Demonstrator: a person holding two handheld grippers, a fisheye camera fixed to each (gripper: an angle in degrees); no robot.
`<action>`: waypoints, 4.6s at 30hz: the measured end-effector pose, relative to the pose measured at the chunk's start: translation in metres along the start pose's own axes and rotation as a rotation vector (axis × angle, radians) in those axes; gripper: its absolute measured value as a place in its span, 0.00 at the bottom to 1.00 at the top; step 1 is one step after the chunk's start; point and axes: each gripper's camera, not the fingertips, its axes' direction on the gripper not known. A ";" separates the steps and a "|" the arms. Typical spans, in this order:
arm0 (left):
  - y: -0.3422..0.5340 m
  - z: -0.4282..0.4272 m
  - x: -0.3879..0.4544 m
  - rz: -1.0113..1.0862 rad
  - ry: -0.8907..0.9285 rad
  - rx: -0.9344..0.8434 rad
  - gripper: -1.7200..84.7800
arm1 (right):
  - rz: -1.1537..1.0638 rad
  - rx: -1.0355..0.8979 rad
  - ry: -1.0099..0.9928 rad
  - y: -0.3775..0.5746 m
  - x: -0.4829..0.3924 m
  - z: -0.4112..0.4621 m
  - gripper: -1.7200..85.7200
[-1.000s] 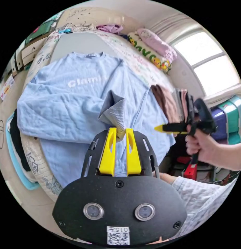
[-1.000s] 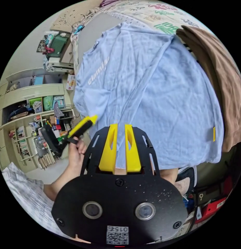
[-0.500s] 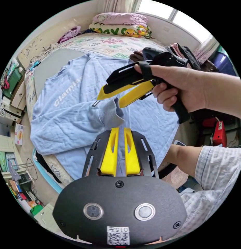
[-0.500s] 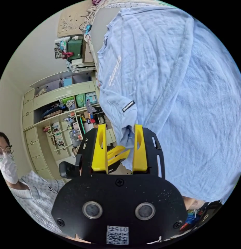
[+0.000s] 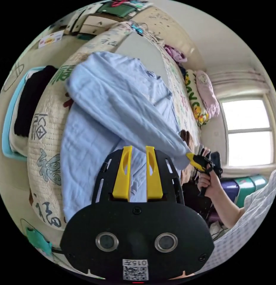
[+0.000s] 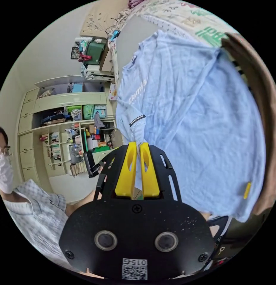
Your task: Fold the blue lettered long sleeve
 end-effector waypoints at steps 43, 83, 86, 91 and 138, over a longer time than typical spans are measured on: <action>-0.156 -0.177 -0.360 -0.509 0.484 0.447 0.07 | 0.137 -0.010 0.398 0.057 -0.080 0.000 0.09; -0.245 -0.121 -0.405 -0.339 0.264 0.298 0.07 | -0.576 -0.194 0.402 -0.205 -0.383 0.298 0.07; -0.286 -0.132 -0.370 -0.134 0.072 0.278 0.08 | -0.544 -0.120 0.545 -0.215 -0.356 0.238 0.10; -0.402 -0.066 -0.310 0.198 0.065 0.125 0.13 | -0.510 -0.085 0.728 -0.232 -0.327 0.196 0.13; -0.481 0.165 -0.033 0.732 -0.552 0.037 0.03 | -0.668 0.147 0.910 -0.160 -0.374 0.145 0.02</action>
